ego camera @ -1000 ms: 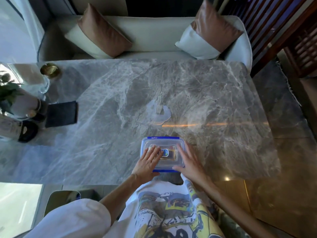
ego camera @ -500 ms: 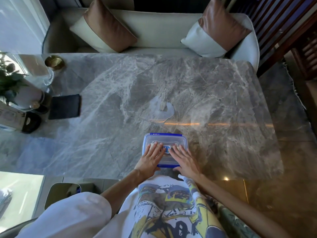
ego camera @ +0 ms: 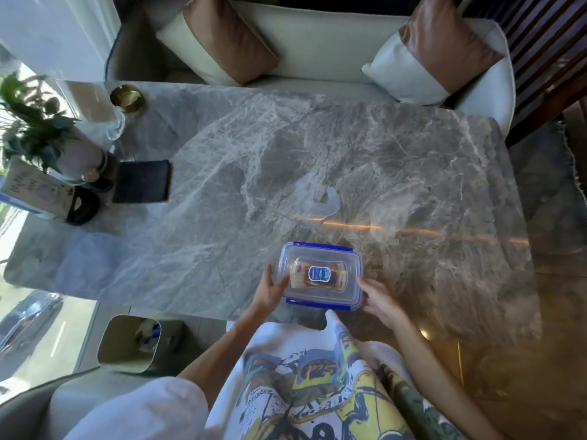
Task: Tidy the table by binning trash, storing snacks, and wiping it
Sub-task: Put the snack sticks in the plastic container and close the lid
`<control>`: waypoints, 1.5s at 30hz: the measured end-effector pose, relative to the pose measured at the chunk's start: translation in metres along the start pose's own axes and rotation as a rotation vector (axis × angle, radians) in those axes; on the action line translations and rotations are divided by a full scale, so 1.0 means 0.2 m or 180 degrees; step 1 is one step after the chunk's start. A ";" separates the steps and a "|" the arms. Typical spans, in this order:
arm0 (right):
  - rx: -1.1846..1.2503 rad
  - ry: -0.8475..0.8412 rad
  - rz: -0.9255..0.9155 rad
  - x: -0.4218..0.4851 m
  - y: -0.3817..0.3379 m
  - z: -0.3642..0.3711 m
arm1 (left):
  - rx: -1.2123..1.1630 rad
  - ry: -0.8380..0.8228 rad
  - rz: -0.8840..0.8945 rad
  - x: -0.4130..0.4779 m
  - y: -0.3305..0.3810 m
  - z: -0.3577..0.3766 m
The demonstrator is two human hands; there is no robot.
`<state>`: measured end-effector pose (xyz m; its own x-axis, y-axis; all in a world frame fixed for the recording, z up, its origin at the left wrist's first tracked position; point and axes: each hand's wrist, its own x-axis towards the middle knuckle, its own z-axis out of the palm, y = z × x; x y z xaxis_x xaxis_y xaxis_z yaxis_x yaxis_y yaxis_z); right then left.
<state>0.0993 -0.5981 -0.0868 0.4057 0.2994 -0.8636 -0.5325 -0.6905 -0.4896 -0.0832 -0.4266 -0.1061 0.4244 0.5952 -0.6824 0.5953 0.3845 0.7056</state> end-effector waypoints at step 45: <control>-0.1267 -0.1113 0.0253 -0.17 -0.72 3.30 | -0.0785 0.1860 -0.0431 0.25 -0.41 -3.11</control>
<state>-0.3272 -0.0739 -0.0663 0.0678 0.3905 -0.9181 -0.2011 -0.8960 -0.3960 -0.5351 0.0096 -0.0801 -0.1262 0.7892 -0.6011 0.4136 0.5926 0.6912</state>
